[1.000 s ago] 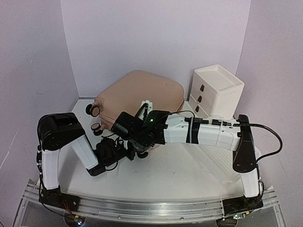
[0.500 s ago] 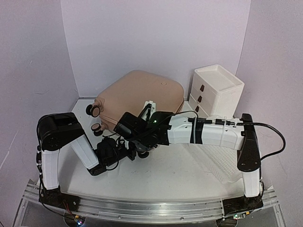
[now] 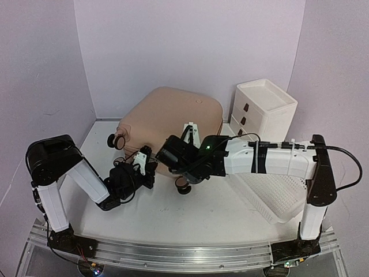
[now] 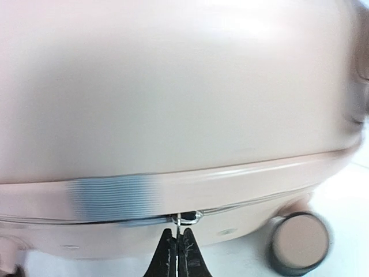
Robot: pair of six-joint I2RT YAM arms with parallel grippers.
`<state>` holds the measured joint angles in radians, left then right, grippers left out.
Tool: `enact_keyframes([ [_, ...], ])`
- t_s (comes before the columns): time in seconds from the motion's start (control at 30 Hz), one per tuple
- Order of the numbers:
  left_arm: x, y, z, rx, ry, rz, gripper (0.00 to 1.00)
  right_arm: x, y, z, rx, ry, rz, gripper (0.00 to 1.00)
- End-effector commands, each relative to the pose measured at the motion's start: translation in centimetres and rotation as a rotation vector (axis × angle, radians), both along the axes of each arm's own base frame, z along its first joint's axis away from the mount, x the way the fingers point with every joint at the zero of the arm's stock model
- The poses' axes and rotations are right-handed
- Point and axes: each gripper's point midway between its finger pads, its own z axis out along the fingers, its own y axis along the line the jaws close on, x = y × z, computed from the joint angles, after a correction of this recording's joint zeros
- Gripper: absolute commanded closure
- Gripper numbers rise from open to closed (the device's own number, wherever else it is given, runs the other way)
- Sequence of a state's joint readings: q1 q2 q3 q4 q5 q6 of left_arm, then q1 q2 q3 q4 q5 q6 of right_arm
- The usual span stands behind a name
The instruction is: Open, take out, and arrange the luggage
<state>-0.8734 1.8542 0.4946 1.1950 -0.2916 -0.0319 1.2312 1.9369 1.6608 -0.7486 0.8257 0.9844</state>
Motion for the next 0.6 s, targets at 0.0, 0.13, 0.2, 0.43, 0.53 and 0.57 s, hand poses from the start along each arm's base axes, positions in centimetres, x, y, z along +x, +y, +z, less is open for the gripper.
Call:
enact_keyframes([
  [0.0, 2.9, 5.0, 1.7, -0.072, 0.027, 0.196, 1.00, -1.3, -3.3, -1.5, -0.250, 0.119, 0.169, 1.00],
  [0.13, 3.6, 7.5, 1.5, -0.084, 0.062, 0.245, 1.00, -1.2, -3.9, -2.2, -0.252, 0.170, 0.240, 1.00],
  [0.2, 3.5, 8.7, 2.2, -0.087, 0.050, 0.267, 1.00, -0.9, -4.3, -2.5, -0.264, 0.188, 0.274, 1.00],
  [0.43, 2.9, 12.7, 3.4, -0.088, 0.059, 0.345, 1.00, 0.2, -6.6, -3.3, -0.287, 0.250, 0.326, 1.00],
  [0.53, 3.1, 13.2, 4.0, -0.083, 0.049, 0.342, 1.00, 0.2, -6.9, -3.9, -0.284, 0.281, 0.345, 1.00],
  [0.57, 3.2, 13.3, 4.3, -0.085, 0.040, 0.345, 1.00, 0.2, -6.9, -4.1, -0.277, 0.291, 0.350, 1.00],
])
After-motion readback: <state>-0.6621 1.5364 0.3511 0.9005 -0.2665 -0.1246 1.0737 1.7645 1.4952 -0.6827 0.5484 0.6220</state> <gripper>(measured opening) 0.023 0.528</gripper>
